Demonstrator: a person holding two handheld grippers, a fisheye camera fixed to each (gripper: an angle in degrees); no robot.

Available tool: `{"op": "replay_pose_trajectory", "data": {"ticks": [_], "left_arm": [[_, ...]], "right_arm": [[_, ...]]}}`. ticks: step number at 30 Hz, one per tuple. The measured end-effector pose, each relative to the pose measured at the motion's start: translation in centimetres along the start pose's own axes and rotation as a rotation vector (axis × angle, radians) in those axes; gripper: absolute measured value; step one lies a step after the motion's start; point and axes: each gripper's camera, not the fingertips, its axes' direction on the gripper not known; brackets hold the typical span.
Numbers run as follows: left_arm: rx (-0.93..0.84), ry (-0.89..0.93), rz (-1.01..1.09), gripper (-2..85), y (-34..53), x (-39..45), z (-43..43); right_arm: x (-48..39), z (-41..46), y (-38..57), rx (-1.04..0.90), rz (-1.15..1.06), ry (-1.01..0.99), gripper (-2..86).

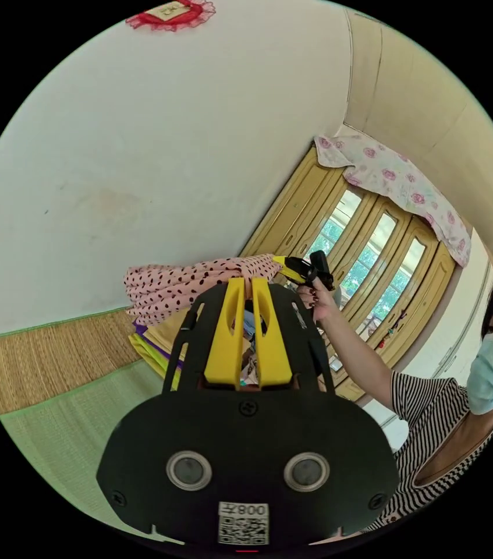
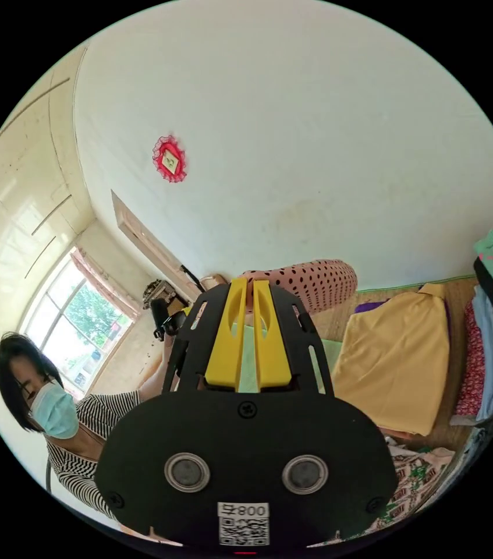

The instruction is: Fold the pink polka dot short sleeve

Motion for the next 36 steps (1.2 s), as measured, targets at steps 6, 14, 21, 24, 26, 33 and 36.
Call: {"op": "replay_pose_trajectory", "data": {"ticks": [6,14,21,24,26,33,36], "left_arm": [[-0.316,0.004,-0.074,2.3,5.6,-3.0,18.7],[-0.48,0.04,-0.127,2.3,11.7,-3.0,27.0],[-0.369,-0.021,-0.023,1.3,10.1,1.7,27.4],[-0.501,-0.071,-0.033,0.7,11.2,2.2,31.6],[-0.565,-0.108,-0.058,0.5,12.3,2.1,33.2],[-0.492,-0.147,0.103,0.3,12.9,9.3,29.9],[-0.5,-0.197,0.227,0.3,14.5,14.1,27.6]], "right_arm": [[14.6,-2.7,7.9,-0.068,0.302,0.228,1.6],[21.2,-4.1,17.3,0.001,0.48,0.205,1.2],[11.4,-1.7,16.1,0.03,0.237,0.403,0.1],[10.7,4.8,15.6,-0.158,0.217,0.552,0.1],[11.3,8.0,15.9,-0.257,0.254,0.662,0.0],[0.7,10.1,18.2,-0.137,0.084,0.716,0.0],[-6.9,12.9,21.4,-0.171,-0.064,0.722,0.0]]}}
